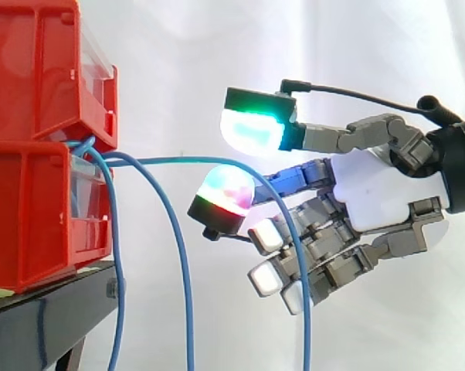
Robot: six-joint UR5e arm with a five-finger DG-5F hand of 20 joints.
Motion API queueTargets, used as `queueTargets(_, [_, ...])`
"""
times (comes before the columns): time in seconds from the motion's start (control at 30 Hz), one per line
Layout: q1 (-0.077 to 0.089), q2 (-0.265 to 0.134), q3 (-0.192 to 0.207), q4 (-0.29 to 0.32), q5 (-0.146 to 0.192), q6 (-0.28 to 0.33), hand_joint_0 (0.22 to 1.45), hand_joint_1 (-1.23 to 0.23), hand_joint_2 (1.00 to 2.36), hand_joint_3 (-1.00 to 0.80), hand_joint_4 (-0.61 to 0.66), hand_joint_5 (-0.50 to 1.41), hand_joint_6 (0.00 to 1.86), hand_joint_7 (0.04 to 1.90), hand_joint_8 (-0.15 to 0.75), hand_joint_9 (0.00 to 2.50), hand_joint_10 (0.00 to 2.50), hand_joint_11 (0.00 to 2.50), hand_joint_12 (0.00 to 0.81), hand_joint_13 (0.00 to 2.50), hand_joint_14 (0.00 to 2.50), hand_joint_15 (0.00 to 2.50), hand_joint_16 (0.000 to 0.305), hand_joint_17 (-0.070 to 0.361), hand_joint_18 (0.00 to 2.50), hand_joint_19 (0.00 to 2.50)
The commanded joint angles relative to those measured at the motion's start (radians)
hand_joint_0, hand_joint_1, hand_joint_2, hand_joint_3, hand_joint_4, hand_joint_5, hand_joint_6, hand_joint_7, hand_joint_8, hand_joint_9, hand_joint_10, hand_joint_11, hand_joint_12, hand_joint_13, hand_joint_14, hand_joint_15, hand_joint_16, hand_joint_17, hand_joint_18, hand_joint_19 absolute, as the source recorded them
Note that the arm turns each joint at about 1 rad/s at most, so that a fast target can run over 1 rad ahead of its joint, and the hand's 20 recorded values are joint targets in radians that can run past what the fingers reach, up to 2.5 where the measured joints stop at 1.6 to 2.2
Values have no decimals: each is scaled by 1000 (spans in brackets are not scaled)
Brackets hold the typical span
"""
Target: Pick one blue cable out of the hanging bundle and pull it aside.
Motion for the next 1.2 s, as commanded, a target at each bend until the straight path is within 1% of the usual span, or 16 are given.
queueTargets(0.0, [0, 0, 0, -1, 0, 0, 476, -531, 1000, -500, 7, -94, 896, 899, 301, 1060, 17, 544, 370, 895, 17, 477, 57, 127, 779, 499])
queueTargets(0.03, [0, 0, 0, -1, 0, -1, 467, -585, 1000, -500, 11, -95, 897, 889, 298, 1059, 17, 557, 372, 901, 17, 479, 57, 129, 787, 497])
queueTargets(0.07, [0, 0, -2, -1, 0, 0, 468, -586, 1000, -500, 10, -98, 900, 879, 297, 1073, 17, 571, 372, 902, 17, 470, 57, 129, 789, 486])
queueTargets(0.1, [0, 0, 0, -1, 0, 0, 460, -642, 1000, -500, 16, -99, 901, 874, 298, 1076, 17, 566, 368, 909, 17, 466, 57, 129, 797, 481])
queueTargets(0.17, [0, 0, -2, -1, 0, -1, 467, -693, 1000, -500, 8, -100, 903, 870, 293, 1080, 17, 573, 365, 908, 18, 467, 56, 127, 795, 477])
queueTargets(0.2, [0, 0, 0, -1, 0, -1, 495, -735, 1000, -500, 5, -103, 905, 890, 281, 1064, 20, 581, 354, 896, 19, 472, 54, 121, 778, 490])
queueTargets(0.3, [0, 0, -2, -1, 0, 0, 542, -770, 1000, -500, -6, -104, 911, 899, 268, 1054, 19, 590, 336, 890, 18, 479, 50, 113, 760, 494])
queueTargets(0.33, [-1, 0, -2, -1, 0, -1, 593, -758, 1000, -500, -14, -102, 916, 912, 257, 1053, 19, 594, 327, 884, 19, 483, 48, 107, 755, 501])
queueTargets(0.37, [0, 0, 0, -1, 0, -1, 596, -758, 1000, -500, -14, -102, 916, 923, 258, 1058, 19, 592, 321, 892, 20, 491, 48, 107, 754, 500])
queueTargets(0.4, [0, 0, -2, -1, 0, -1, 601, -745, 1004, -448, -26, -97, 924, 925, 257, 1062, 19, 596, 323, 894, 20, 481, 47, 107, 762, 503])
queueTargets(0.67, [-1, 0, -2, -1, 0, 0, 583, -686, 1013, -323, -71, -84, 939, 924, 261, 1083, 20, 585, 331, 909, 21, 508, 49, 109, 763, 534])
queueTargets(0.7, [-1, 0, 0, -1, 0, 0, 581, -652, 1013, -317, -71, -82, 939, 918, 266, 1078, 19, 587, 332, 907, 21, 505, 49, 110, 754, 544])
queueTargets(0.83, [-1, 0, -2, -5, 0, 0, 573, -592, 1011, -304, -55, -81, 938, 908, 281, 1088, 20, 585, 351, 905, 21, 508, 53, 119, 760, 543])
queueTargets(0.9, [-1, 0, -2, -10, 0, 2, 574, -498, 1011, -297, -36, -82, 935, 899, 288, 1087, 18, 576, 359, 903, 18, 502, 54, 122, 755, 540])
queueTargets(0.93, [-1, 0, -2, -10, 0, 2, 574, -479, 1011, -293, -35, -82, 934, 901, 289, 1084, 20, 578, 359, 895, 20, 502, 55, 123, 753, 539])
queueTargets(1.17, [-1, 0, -2, -13, 0, 2, 574, -486, 1011, -296, -26, -83, 928, 906, 292, 1080, 20, 570, 365, 900, 18, 502, 56, 126, 748, 533])
